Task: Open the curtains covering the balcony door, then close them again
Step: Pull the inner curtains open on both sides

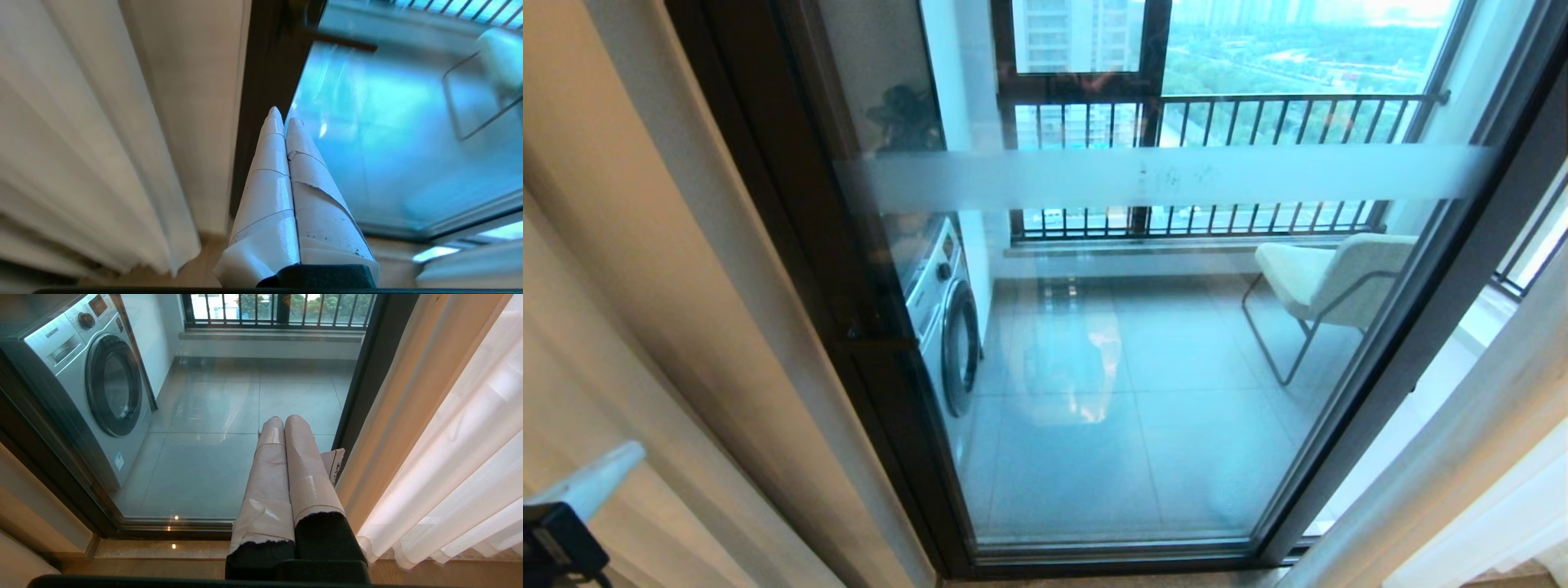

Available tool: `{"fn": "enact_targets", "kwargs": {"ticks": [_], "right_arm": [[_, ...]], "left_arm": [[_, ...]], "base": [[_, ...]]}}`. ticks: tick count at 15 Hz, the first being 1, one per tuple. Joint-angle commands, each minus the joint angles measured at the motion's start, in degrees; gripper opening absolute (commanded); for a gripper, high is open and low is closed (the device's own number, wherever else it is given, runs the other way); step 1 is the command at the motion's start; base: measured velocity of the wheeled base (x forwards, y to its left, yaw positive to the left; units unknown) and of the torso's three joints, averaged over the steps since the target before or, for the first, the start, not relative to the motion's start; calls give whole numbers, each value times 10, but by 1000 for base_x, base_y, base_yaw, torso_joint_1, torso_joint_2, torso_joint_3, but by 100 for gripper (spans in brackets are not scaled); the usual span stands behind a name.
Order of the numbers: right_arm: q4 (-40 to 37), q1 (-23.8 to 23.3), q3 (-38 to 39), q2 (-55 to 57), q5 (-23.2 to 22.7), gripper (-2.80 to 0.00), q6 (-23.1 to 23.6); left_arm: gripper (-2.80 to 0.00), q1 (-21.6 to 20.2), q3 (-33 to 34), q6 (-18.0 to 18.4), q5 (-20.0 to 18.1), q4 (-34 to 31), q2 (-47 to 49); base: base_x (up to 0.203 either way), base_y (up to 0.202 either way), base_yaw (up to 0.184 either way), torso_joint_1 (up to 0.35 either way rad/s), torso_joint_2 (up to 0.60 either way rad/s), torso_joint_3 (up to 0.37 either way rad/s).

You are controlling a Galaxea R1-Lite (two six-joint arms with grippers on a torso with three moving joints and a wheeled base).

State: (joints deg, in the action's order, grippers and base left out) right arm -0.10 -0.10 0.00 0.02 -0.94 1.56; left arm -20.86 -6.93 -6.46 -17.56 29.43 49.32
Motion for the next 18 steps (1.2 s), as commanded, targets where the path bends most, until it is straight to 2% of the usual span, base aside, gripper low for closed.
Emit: {"fn": "enact_targets", "kwargs": {"ticks": [1,3,7,9,10,13,16,18], "right_arm": [[0,0,0,0,0,-280,0],[0,0,0,0,0,-280,0],[0,0,0,0,0,-280,0],[0,0,0,0,0,-280,0],[0,0,0,0,0,-280,0],[0,0,0,0,0,-280,0],[0,0,0,0,0,-280,0],[0,0,0,0,0,-280,0]], "left_arm": [[-280,78,21,2,87,-36,-77],[-280,102,39,11,115,-82,-156],[-280,128,63,31,129,-184,-321],[-280,139,68,75,125,-209,-336],[-280,150,69,83,126,-212,-335],[-280,197,69,85,149,-250,-385],[-280,205,65,83,176,-304,-484],[-280,206,68,85,179,-297,-492]], "base": [[0,0,0,0,0,0],[0,0,0,0,0,0],[0,0,0,0,0,0],[0,0,0,0,0,0],[0,0,0,0,0,0],[0,0,0,0,0,0],[0,0,0,0,0,0],[0,0,0,0,0,0]]}}
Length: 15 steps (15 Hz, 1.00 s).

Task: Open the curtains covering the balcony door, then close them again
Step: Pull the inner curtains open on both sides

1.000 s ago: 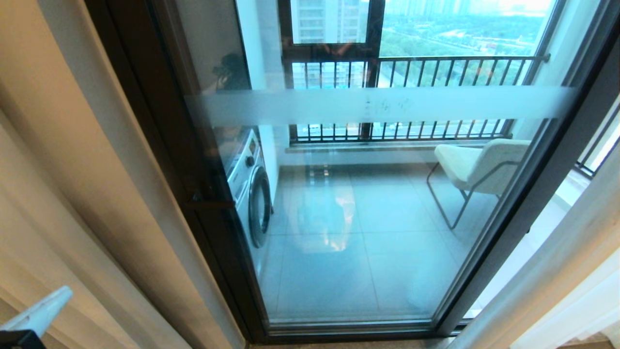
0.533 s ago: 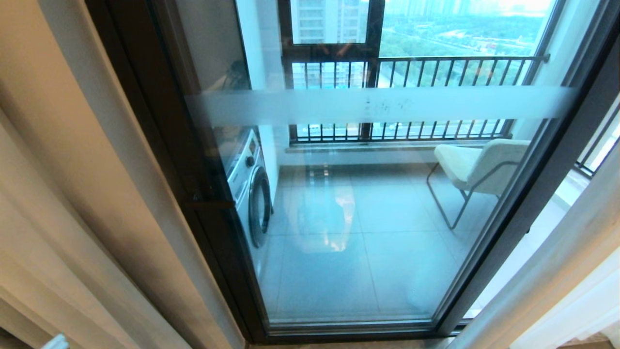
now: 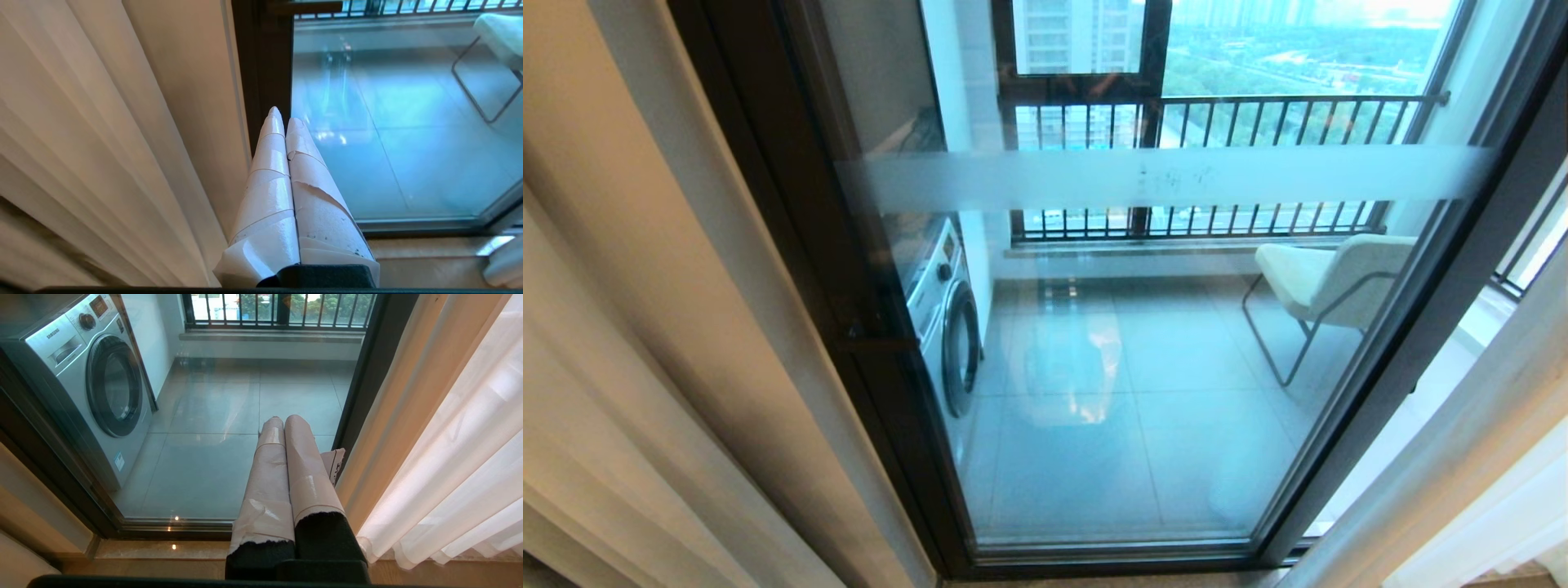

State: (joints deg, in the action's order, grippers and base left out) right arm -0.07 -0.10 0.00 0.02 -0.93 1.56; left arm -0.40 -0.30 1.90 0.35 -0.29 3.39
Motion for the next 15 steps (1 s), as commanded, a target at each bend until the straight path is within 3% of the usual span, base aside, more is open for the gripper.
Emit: {"fn": "enact_targets", "kwargs": {"ticks": [1,3,5,8,10,15], "right_arm": [[0,0,0,0,0,-280,0],[0,0,0,0,0,-280,0],[0,0,0,0,0,-280,0],[0,0,0,0,0,-280,0],[0,0,0,0,0,-280,0],[0,0,0,0,0,-280,0]], "left_arm": [[-280,1,2,3,0,0,-33],[-280,1,2,13,-6,1,-33],[-280,1,2,47,-8,4,-33],[-280,1,2,49,-14,4,-33],[-280,1,2,75,-22,5,-33],[-280,1,2,51,-18,4,-33]], "base": [[0,0,0,0,0,0],[0,0,0,0,0,0],[0,0,0,0,0,0],[0,0,0,0,0,0],[0,0,0,0,0,0],[0,0,0,0,0,0]]}}
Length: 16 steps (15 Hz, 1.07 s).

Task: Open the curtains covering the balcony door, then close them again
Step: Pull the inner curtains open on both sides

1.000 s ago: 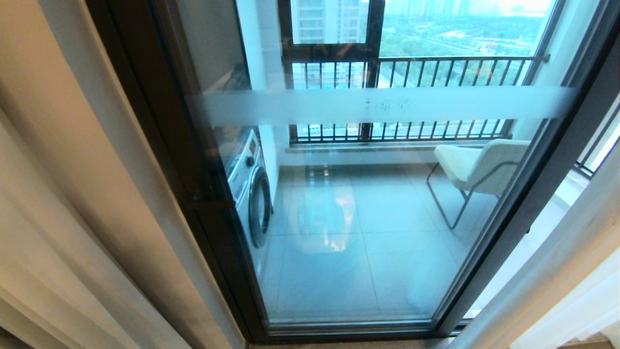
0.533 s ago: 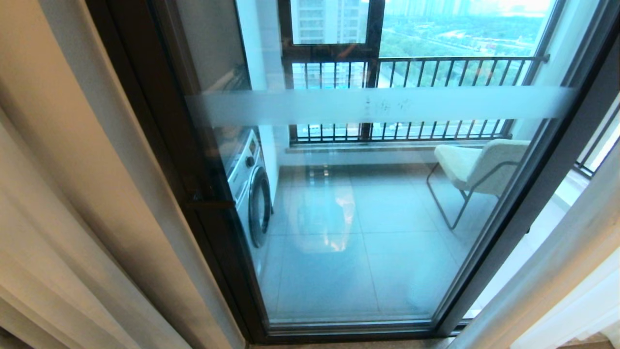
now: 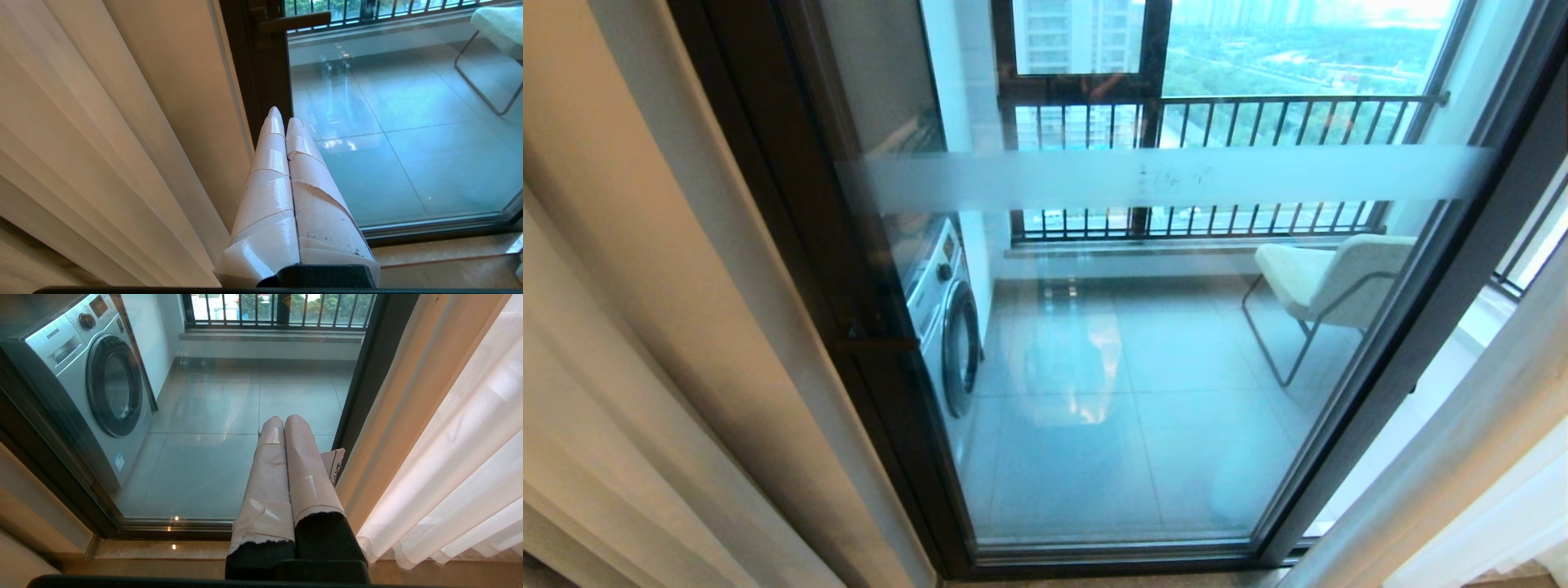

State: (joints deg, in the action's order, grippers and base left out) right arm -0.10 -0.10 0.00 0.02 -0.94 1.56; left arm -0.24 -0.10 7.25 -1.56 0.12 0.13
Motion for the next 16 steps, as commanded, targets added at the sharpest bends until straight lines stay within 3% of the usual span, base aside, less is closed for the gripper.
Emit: {"fn": "enact_targets", "kwargs": {"ticks": [1,13,16], "right_arm": [[0,0,0,0,0,-280,0],[0,0,0,0,0,-280,0],[0,0,0,0,0,-280,0]], "left_arm": [[-280,0,0,-2,1,-1,0],[-280,0,0,-4,1,-1,0],[-280,0,0,-31,2,-2,0]], "base": [[0,0,0,0,0,0],[0,0,0,0,0,0],[0,0,0,0,0,0]]}}
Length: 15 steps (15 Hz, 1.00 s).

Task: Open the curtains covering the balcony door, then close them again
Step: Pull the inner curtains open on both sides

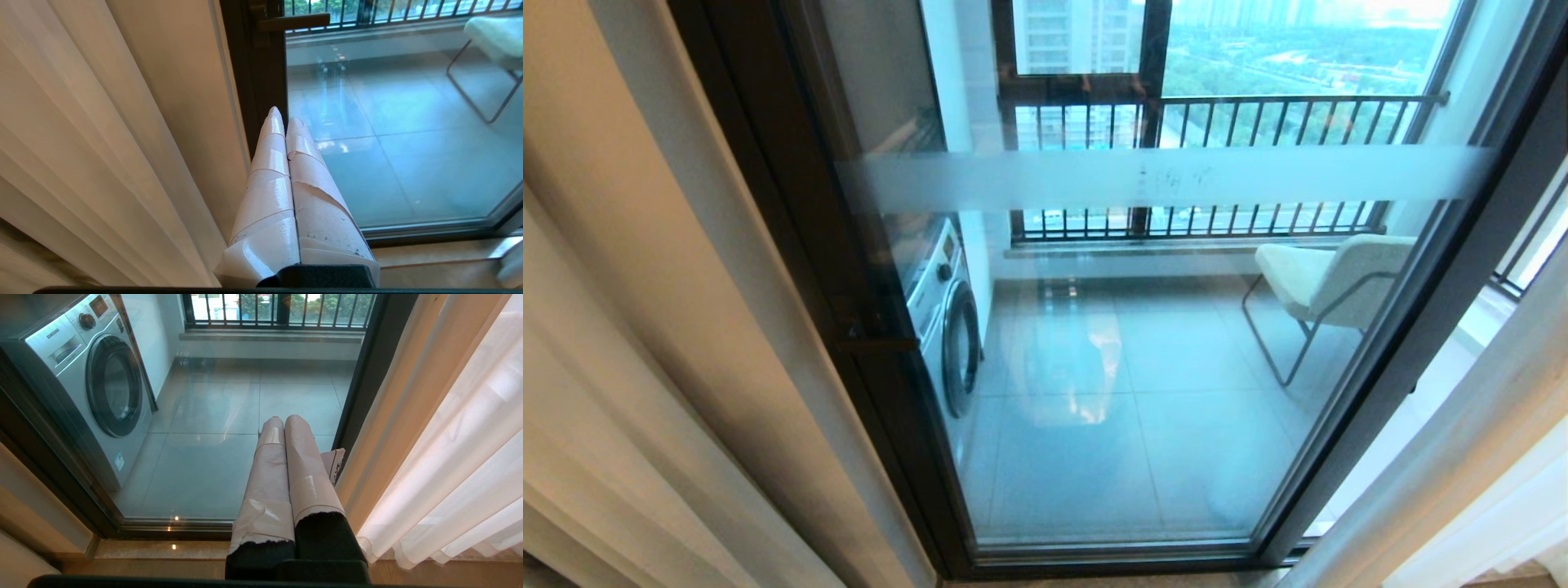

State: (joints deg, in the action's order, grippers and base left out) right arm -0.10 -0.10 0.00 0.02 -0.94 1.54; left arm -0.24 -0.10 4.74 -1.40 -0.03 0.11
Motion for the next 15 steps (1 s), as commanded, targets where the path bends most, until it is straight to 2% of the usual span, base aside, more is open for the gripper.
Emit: {"fn": "enact_targets", "kwargs": {"ticks": [1,10,15], "right_arm": [[0,0,0,0,0,-280,0],[0,0,0,0,0,-280,0],[0,0,0,0,0,-280,0]], "left_arm": [[-280,0,0,-22,2,-1,0],[-280,0,0,-29,6,-2,0],[-280,0,0,-29,6,-2,0]], "base": [[0,0,0,0,0,0],[0,0,0,0,0,0],[1,-142,-4,1,2,4]]}}
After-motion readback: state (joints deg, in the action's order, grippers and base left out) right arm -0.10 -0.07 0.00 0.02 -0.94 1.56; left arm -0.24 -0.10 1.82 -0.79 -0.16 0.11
